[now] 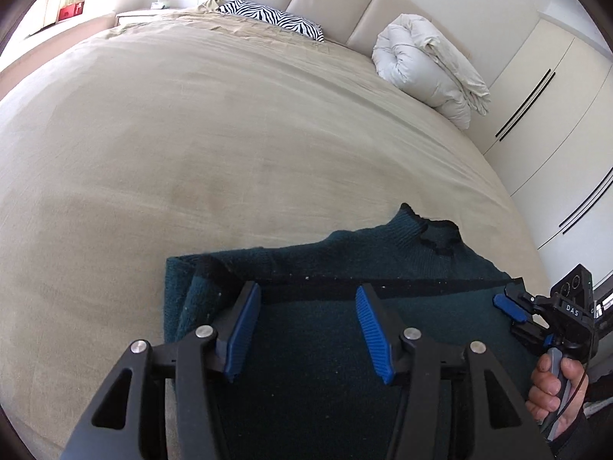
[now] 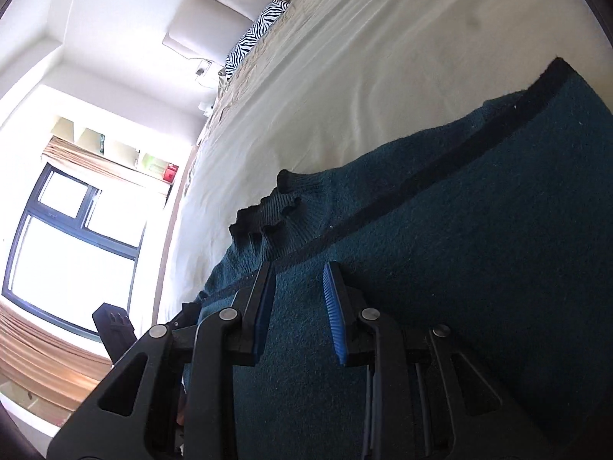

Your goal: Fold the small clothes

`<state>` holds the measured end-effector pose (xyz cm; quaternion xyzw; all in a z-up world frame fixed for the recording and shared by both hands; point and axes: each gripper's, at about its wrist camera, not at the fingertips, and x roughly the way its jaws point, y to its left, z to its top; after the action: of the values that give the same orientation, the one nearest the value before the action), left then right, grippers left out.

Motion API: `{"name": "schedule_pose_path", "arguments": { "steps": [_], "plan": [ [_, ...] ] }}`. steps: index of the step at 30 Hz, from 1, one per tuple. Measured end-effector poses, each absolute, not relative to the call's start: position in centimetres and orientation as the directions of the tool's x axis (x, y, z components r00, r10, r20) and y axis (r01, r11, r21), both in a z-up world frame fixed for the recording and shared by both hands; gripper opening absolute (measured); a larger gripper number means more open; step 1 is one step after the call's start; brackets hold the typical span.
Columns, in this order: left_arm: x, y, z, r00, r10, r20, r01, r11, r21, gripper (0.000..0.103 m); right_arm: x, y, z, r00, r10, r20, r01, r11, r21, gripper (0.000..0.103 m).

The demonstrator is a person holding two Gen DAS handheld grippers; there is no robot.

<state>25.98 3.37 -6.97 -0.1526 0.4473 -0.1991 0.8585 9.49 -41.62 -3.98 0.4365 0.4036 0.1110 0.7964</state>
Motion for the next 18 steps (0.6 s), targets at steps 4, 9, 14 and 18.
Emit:
{"name": "schedule_pose_path", "arguments": {
  "steps": [4, 9, 14, 18],
  "plan": [
    [25.6, 3.2, -7.0, 0.529, -0.476, -0.702, 0.233, 0.877, -0.42, 0.055, 7.6, -46.6, -5.1, 0.75, 0.45, -0.485, 0.227, 0.514, 0.827, 0.023],
    [25.4, 2.2, -7.1, 0.545, -0.432, -0.718, 0.246, 0.901, -0.356, 0.056, 5.5, -50.9, -4.7, 0.795, 0.31, -0.521, 0.331, 0.499, 0.801, 0.02],
    [25.3, 1.9, -7.1, 0.543, -0.427, -0.723, 0.245, 0.904, -0.349, 0.056, 3.2, -51.7, -2.1, 0.817, 0.201, -0.541, 0.402, 0.474, 0.783, 0.023],
    [25.2, 1.2, -7.1, 0.554, -0.397, -0.731, 0.249, 0.918, -0.31, 0.056, 4.7, -45.9, 0.8, 0.799, 0.33, -0.503, 0.254, 0.573, 0.779, 0.023]
  ]
}}
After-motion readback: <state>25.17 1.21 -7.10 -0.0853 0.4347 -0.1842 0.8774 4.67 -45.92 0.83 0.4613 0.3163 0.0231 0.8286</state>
